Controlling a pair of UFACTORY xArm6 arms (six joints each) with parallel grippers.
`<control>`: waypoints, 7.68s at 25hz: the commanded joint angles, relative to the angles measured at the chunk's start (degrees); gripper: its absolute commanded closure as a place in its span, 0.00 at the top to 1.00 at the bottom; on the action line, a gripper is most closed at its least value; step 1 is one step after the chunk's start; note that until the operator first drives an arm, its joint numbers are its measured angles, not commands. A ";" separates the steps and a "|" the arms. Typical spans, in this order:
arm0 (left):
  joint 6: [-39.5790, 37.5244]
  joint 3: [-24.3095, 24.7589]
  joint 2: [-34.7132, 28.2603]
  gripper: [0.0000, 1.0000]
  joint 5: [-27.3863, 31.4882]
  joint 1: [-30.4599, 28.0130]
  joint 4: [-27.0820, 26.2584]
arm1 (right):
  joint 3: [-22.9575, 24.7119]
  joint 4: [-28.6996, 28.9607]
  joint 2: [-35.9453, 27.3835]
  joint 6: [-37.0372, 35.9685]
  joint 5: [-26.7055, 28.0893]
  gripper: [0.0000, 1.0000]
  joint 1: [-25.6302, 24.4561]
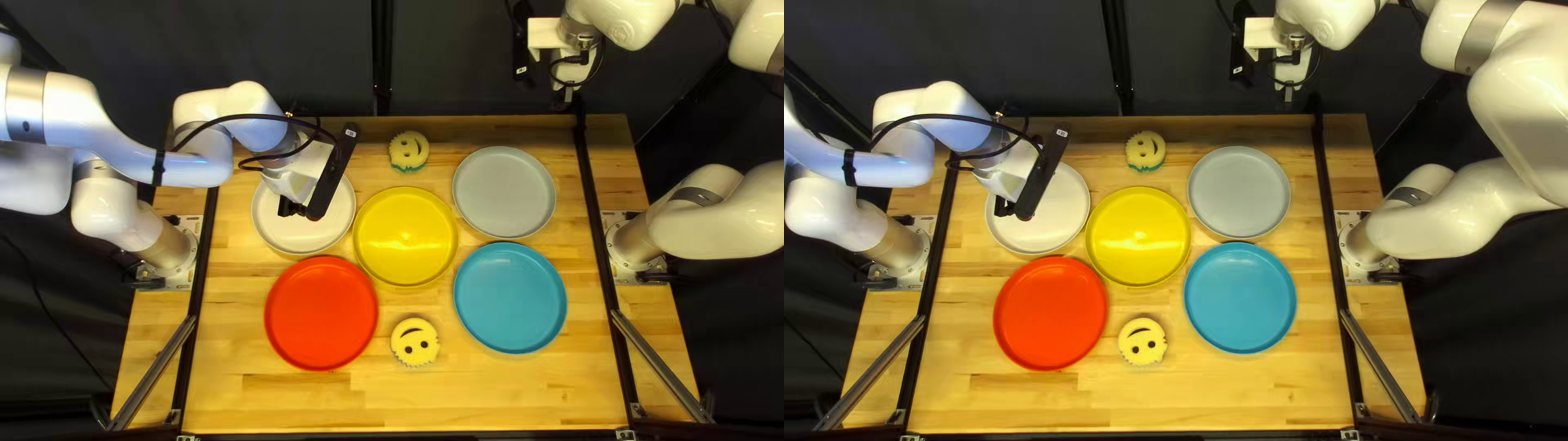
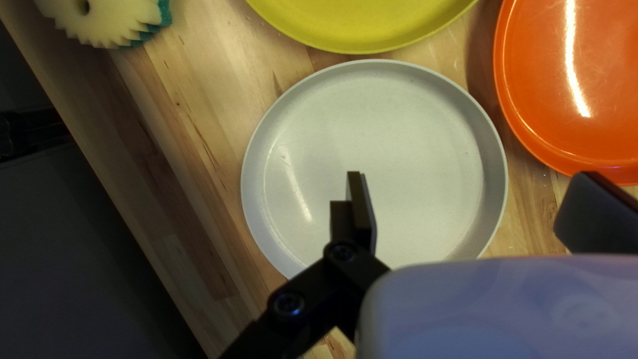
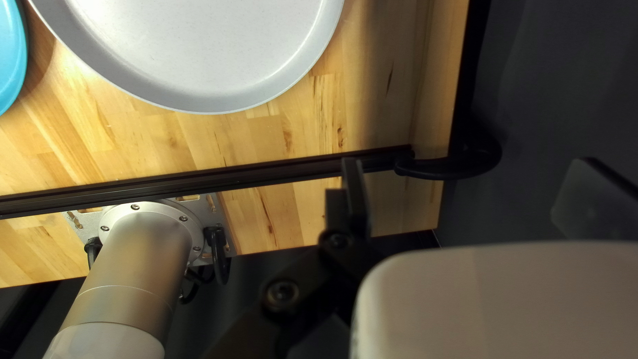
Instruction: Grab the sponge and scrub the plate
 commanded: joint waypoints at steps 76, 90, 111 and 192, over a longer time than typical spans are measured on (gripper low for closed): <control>-44.76 -29.72 47.64 1.00 -20.50 -37.56 27.79 | 0.00 0.00 0.00 0.00 0.00 1.00 0.00; -45.36 -30.66 52.01 1.00 -24.93 -36.91 31.98 | 0.00 0.00 0.00 0.00 0.00 1.00 0.00; -48.15 -28.63 53.78 1.00 -31.68 -35.09 36.73 | 0.00 0.00 0.00 0.00 0.00 1.00 0.00; -43.37 -27.99 51.20 0.00 -29.47 -34.60 32.11 | 0.00 0.00 0.00 0.00 0.00 1.00 0.00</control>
